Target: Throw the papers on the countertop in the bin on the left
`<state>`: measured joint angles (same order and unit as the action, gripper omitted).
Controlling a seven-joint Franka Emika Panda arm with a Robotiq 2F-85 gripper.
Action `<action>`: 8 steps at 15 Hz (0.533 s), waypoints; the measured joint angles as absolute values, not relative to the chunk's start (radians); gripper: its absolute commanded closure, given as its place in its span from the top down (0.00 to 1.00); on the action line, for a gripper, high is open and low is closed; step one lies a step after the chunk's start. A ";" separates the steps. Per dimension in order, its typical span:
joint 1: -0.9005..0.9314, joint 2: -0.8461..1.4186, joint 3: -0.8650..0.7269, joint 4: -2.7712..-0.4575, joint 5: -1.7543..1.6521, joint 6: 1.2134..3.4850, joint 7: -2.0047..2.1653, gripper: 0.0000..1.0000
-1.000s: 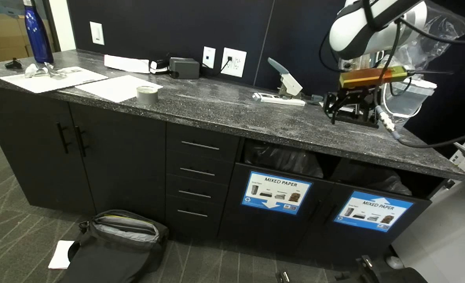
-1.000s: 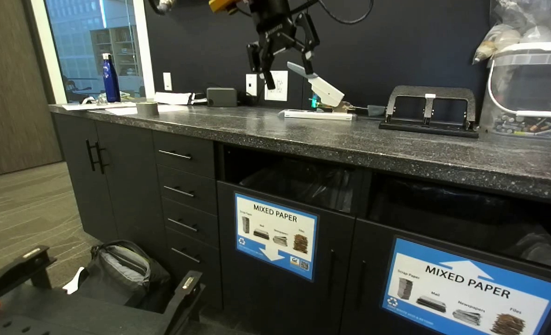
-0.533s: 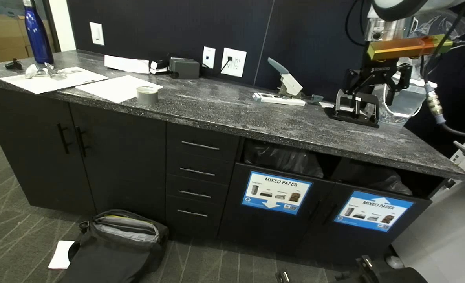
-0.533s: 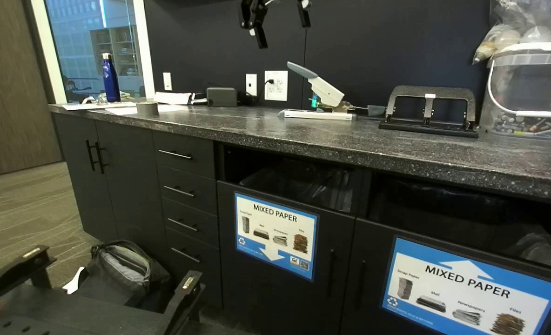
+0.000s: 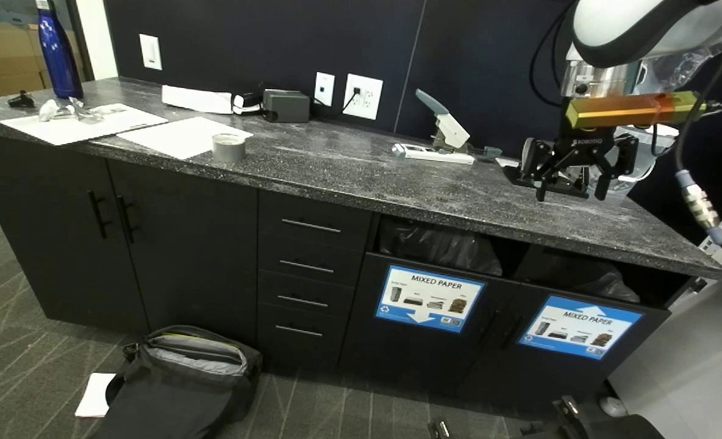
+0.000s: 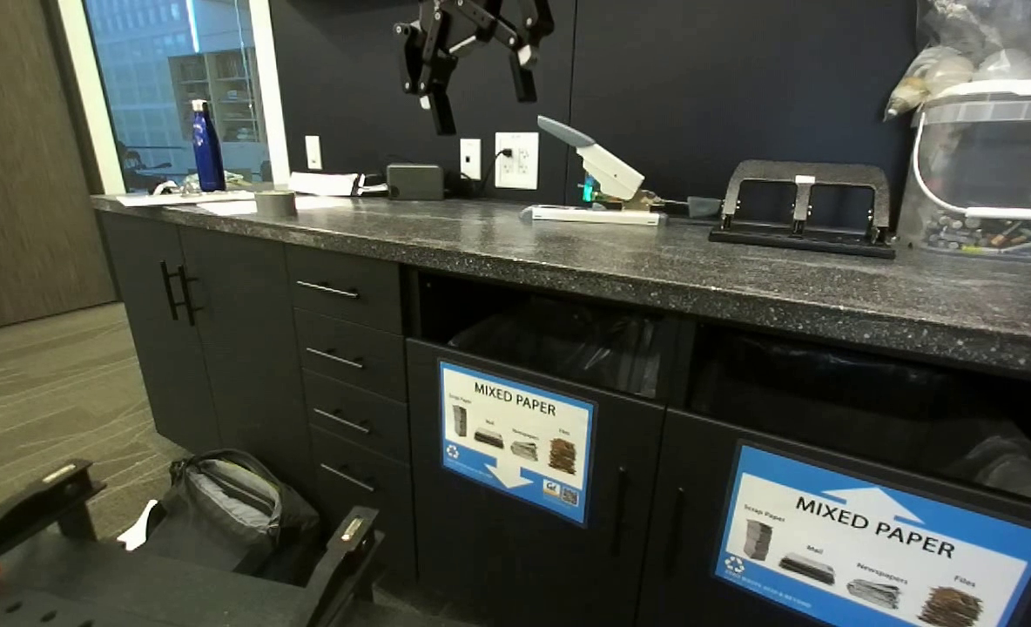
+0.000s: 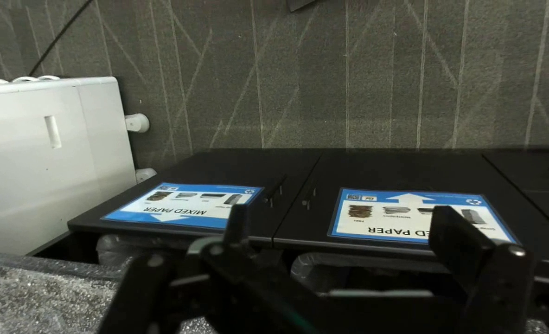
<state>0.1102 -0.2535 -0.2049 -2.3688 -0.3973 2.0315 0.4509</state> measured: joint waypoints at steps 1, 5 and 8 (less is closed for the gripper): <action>0.083 -0.254 -0.181 -2.381 -0.386 2.046 0.445 1.00; 0.020 -0.255 -0.130 -2.414 -0.313 2.115 0.377 1.00; 0.004 -0.256 -0.116 -2.434 -0.230 2.168 0.334 1.00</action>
<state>0.0044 -0.2559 -0.1164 -2.4337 -0.2296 2.1681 0.3339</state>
